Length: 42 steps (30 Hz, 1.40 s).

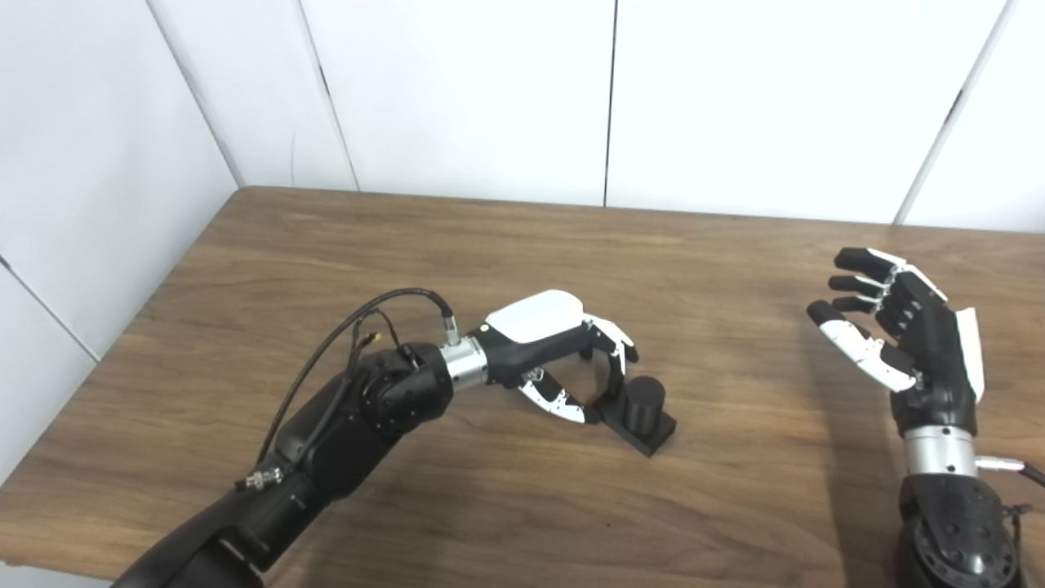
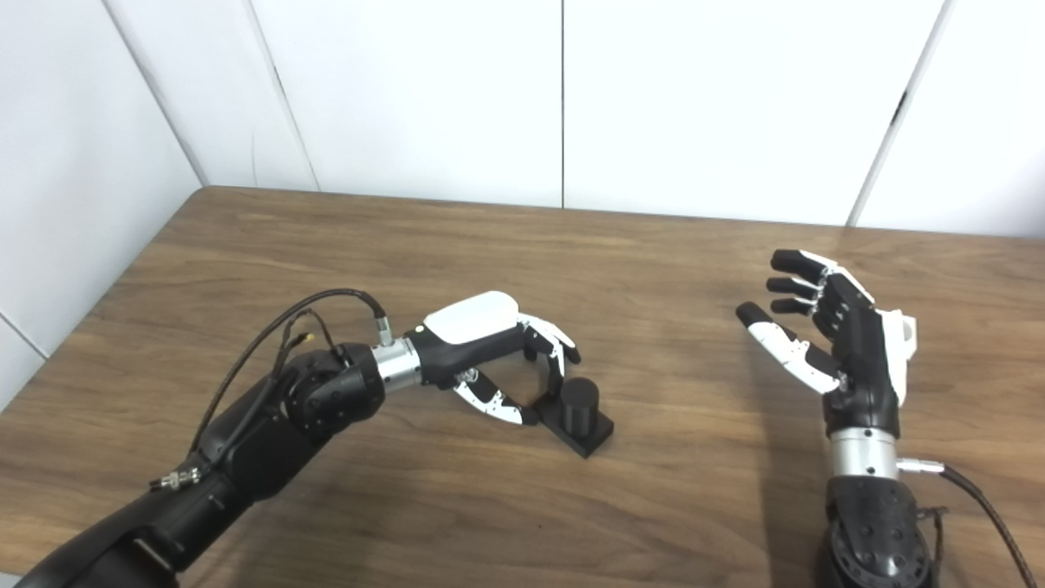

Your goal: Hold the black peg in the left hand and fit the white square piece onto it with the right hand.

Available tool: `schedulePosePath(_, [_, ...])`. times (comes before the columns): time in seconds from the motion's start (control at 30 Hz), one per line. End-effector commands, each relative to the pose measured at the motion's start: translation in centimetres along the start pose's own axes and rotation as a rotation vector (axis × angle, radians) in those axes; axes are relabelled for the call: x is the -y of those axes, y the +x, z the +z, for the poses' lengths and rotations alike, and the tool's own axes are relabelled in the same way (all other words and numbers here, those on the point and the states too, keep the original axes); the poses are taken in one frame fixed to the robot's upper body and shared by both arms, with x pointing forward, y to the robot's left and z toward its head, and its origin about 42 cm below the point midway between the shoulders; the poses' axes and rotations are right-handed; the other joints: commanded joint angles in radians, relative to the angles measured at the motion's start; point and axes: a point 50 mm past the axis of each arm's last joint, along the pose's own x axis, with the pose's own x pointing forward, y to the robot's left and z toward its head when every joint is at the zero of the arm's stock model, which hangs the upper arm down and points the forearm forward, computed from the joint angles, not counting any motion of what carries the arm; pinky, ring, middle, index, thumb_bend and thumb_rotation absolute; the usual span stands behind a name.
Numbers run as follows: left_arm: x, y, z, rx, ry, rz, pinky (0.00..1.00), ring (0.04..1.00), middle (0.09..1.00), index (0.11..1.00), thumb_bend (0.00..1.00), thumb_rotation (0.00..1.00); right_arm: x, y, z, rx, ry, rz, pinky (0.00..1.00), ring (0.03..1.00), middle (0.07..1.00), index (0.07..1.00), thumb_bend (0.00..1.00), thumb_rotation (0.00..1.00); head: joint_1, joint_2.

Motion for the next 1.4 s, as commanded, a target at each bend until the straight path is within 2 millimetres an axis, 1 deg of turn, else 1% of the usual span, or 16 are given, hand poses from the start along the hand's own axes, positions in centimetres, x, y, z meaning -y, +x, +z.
schedulePosePath(0.0, [2.6, -0.4, 0.0, -0.022, -0.007, -0.097, 0.59, 0.749, 0.772, 0.491, 0.52, 0.07, 0.2, 1.6, 1.6, 0.094, 0.010, -0.020, 0.58, 0.670, 0.720, 0.686, 0.68, 0.32, -0.001, 0.001])
schedulePosePath(0.23, [2.7, -0.3, 0.0, -0.021, -0.012, -0.092, 0.60, 0.750, 0.773, 0.492, 0.52, 0.08, 0.4, 1.8, 1.8, 0.104, -0.006, -0.023, 0.58, 0.661, 0.711, 0.681, 0.68, 0.33, -0.025, 0.001])
schedulePosePath(0.33, [2.5, -0.4, 0.0, -0.021, -0.009, -0.094, 0.59, 0.751, 0.777, 0.492, 0.52, 0.08, 1.0, 2.1, 2.4, 0.124, -0.019, -0.019, 0.57, 0.661, 0.711, 0.682, 0.69, 0.34, -0.067, 0.003])
schedulePosePath(0.4, [2.3, -0.6, -0.1, -0.018, -0.007, -0.094, 0.59, 0.746, 0.775, 0.491, 0.52, 0.08, 1.7, 2.4, 3.1, 0.149, -0.041, -0.015, 0.55, 0.654, 0.715, 0.685, 0.67, 0.32, -0.123, 0.007])
schedulePosePath(0.47, [2.1, -0.9, -0.3, -0.015, -0.009, -0.092, 0.59, 0.743, 0.774, 0.491, 0.52, 0.08, 2.6, 2.8, 4.0, 0.170, -0.071, -0.014, 0.55, 0.655, 0.720, 0.687, 0.66, 0.30, -0.181, 0.009])
schedulePosePath(0.5, [2.0, -1.1, -0.3, -0.015, -0.010, -0.091, 0.59, 0.742, 0.774, 0.491, 0.52, 0.07, 2.9, 2.9, 4.4, 0.176, -0.082, -0.014, 0.56, 0.655, 0.716, 0.685, 0.66, 0.29, -0.189, 0.009])
schedulePosePath(0.57, [1.8, -1.5, -0.5, -0.017, -0.007, -0.090, 0.59, 0.744, 0.774, 0.491, 0.52, 0.07, 4.2, 3.4, 5.5, 0.195, -0.142, -0.010, 0.56, 0.653, 0.714, 0.687, 0.67, 0.29, -0.254, 0.008])
schedulePosePath(0.6, [1.8, -1.6, -0.5, -0.017, -0.006, -0.089, 0.59, 0.743, 0.773, 0.491, 0.52, 0.07, 4.6, 3.6, 5.8, 0.201, -0.164, -0.008, 0.55, 0.650, 0.716, 0.693, 0.67, 0.28, -0.259, 0.008])
schedulePosePath(0.67, [1.8, -1.8, -0.6, -0.015, -0.008, -0.085, 0.59, 0.741, 0.772, 0.490, 0.52, 0.07, 6.0, 4.1, 6.9, 0.223, -0.272, 0.007, 0.55, 0.646, 0.721, 0.699, 0.66, 0.27, -0.290, 0.004])
schedulePosePath(0.77, [1.9, -2.0, -0.6, -0.009, -0.015, -0.082, 0.59, 0.742, 0.775, 0.491, 0.52, 0.07, 9.6, 5.4, 9.1, 0.305, -0.558, 0.071, 0.55, 0.650, 0.721, 0.708, 0.64, 0.25, -0.319, -0.001])
schedulePosePath(0.83, [2.0, -2.0, -0.5, -0.009, -0.014, -0.087, 0.60, 0.745, 0.776, 0.492, 0.52, 0.07, 12.0, 6.4, 10.7, 0.344, -0.738, 0.124, 0.57, 0.669, 0.715, 0.694, 0.67, 0.25, -0.333, -0.002])
schedulePosePath(0.93, [2.0, -2.0, -0.4, -0.011, -0.016, -0.098, 0.61, 0.750, 0.778, 0.492, 0.52, 0.07, 14.3, 7.2, 12.9, 0.340, -0.889, 0.175, 0.60, 0.705, 0.722, 0.670, 0.73, 0.23, -0.361, -0.005])
schedulePosePath(1.0, [2.0, -2.0, -0.5, -0.010, -0.019, -0.100, 0.62, 0.751, 0.777, 0.492, 0.52, 0.07, 15.3, 7.6, 14.1, 0.325, -0.958, 0.193, 0.61, 0.724, 0.733, 0.665, 0.74, 0.22, -0.380, -0.009])
schedulePosePath(1.13, [1.9, -2.0, -0.6, -0.001, -0.021, -0.096, 0.61, 0.745, 0.773, 0.492, 0.52, 0.07, 16.5, 8.5, 15.6, 0.302, -1.060, 0.215, 0.59, 0.728, 0.746, 0.659, 0.76, 0.21, -0.409, -0.022])
schedulePosePath(1.23, [1.9, -2.1, -0.8, -0.002, -0.023, -0.095, 0.61, 0.742, 0.771, 0.492, 0.52, 0.07, 17.0, 9.1, 16.3, 0.280, -1.106, 0.232, 0.57, 0.721, 0.749, 0.661, 0.77, 0.22, -0.419, -0.027])
schedulePosePath(1.37, [2.0, -2.2, -1.0, -0.010, -0.026, -0.093, 0.60, 0.739, 0.769, 0.492, 0.52, 0.07, 17.8, 10.5, 17.0, 0.227, -1.171, 0.274, 0.60, 0.742, 0.774, 0.672, 0.77, 0.22, -0.419, -0.031])
